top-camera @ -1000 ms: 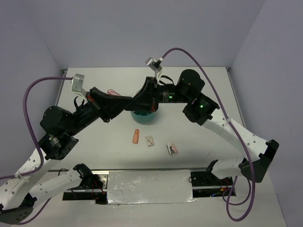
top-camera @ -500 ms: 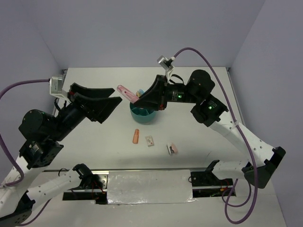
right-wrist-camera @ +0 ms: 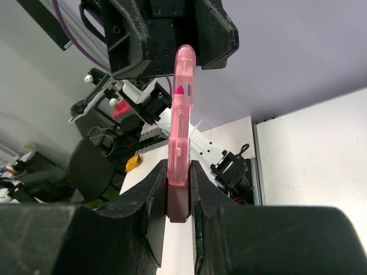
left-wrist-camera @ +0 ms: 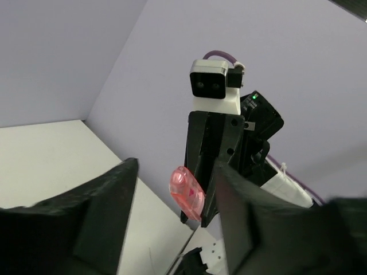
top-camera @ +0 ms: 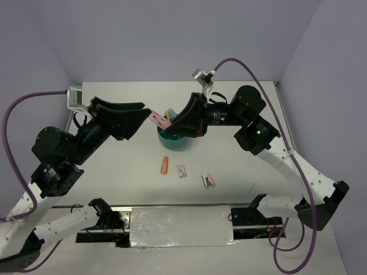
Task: Sort the stationery into containers
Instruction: Close the pen cap on the pen.
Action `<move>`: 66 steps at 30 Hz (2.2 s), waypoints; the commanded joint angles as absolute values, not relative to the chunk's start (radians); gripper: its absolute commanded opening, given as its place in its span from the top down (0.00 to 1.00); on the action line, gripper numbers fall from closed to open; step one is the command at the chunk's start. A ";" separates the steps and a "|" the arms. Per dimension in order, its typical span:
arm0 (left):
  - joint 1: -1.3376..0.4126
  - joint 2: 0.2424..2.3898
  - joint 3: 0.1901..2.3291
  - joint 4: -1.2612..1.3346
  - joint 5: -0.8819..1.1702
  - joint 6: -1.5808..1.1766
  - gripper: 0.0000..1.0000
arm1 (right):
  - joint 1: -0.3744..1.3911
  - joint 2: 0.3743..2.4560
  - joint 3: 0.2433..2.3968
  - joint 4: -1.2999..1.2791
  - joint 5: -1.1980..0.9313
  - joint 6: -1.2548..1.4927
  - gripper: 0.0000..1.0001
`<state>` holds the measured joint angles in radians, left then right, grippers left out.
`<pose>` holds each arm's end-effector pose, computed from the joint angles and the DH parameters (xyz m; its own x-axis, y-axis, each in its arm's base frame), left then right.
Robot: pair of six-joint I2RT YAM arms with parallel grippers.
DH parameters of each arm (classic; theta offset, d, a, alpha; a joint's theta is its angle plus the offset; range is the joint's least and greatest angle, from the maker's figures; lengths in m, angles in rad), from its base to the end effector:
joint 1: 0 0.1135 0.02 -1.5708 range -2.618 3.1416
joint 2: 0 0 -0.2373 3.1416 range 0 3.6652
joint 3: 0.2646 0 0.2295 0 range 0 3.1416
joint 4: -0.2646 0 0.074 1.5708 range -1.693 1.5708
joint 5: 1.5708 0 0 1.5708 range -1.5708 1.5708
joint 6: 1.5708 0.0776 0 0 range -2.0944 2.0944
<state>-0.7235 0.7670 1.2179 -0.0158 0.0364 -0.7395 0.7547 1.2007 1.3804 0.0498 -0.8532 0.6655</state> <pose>0.1179 -0.1079 0.4926 -0.2291 -0.6962 -0.6803 0.7200 0.3492 -0.5998 0.1516 0.2229 0.4618 -0.4778 0.1081 -0.8718 -0.8771 -0.1148 0.4665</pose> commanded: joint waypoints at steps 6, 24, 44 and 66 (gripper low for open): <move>-0.721 0.815 1.232 0.101 0.130 -0.750 0.51 | 0.755 1.190 1.402 0.091 -0.902 0.673 1.00; -0.723 0.796 1.025 0.224 0.235 -0.919 1.00 | 0.756 1.324 1.632 0.150 -0.890 0.739 1.00; -0.879 0.836 0.974 0.180 0.143 -0.874 1.00 | 0.793 1.566 1.988 -0.018 -0.864 0.669 1.00; -0.874 0.996 1.437 -0.207 -0.250 -0.577 0.01 | 0.648 1.131 1.194 -0.084 -0.698 0.609 1.00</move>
<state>-0.8715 1.0084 1.3537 -0.1310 -0.0616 -0.6121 0.7013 1.1851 1.2442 -0.0216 -0.8124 0.5949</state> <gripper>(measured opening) 0.988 0.248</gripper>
